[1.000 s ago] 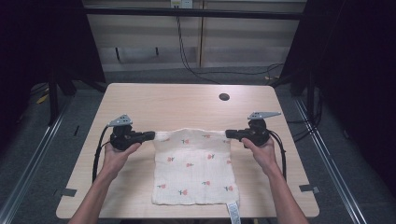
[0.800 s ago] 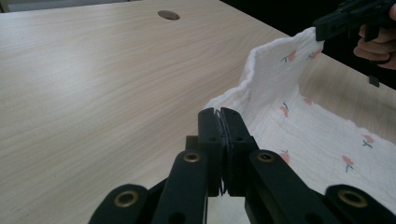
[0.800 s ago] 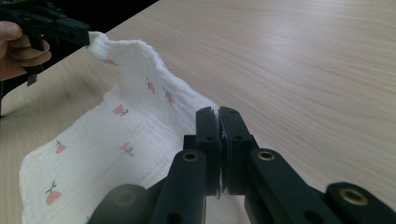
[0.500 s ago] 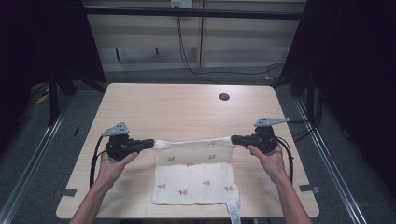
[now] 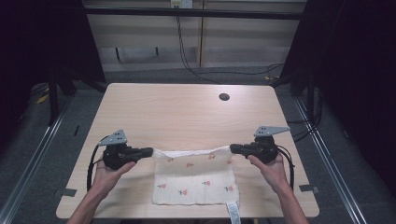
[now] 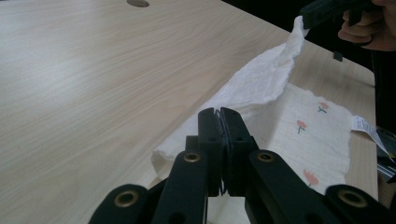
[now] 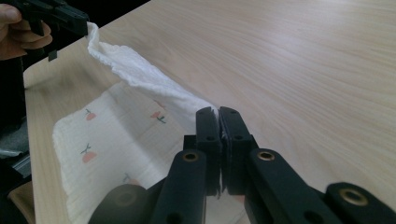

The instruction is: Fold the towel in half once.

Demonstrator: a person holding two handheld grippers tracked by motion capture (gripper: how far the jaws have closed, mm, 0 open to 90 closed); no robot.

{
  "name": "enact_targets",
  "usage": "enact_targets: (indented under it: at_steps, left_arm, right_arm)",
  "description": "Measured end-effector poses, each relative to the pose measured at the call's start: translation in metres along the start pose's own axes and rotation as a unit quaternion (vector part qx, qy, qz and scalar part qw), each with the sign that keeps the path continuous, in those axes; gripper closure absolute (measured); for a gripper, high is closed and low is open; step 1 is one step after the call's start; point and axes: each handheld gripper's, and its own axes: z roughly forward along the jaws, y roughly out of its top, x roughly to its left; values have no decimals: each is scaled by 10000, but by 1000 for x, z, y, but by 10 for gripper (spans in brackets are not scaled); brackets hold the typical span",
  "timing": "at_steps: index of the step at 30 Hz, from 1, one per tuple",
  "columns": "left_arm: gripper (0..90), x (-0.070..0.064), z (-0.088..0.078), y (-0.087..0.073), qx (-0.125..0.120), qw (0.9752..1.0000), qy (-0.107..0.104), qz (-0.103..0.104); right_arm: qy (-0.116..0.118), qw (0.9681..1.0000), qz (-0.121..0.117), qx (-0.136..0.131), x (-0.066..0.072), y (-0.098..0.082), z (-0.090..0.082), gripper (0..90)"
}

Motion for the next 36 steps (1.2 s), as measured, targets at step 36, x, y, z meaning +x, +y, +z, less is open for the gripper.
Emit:
enact_targets:
  at_steps: [36]
  left_arm:
    - [883, -30, -8, -33, 500, 9984, -204, 145]
  right_arm:
    - [178, 9990, -182, 381, 36, -37, -18, 880]
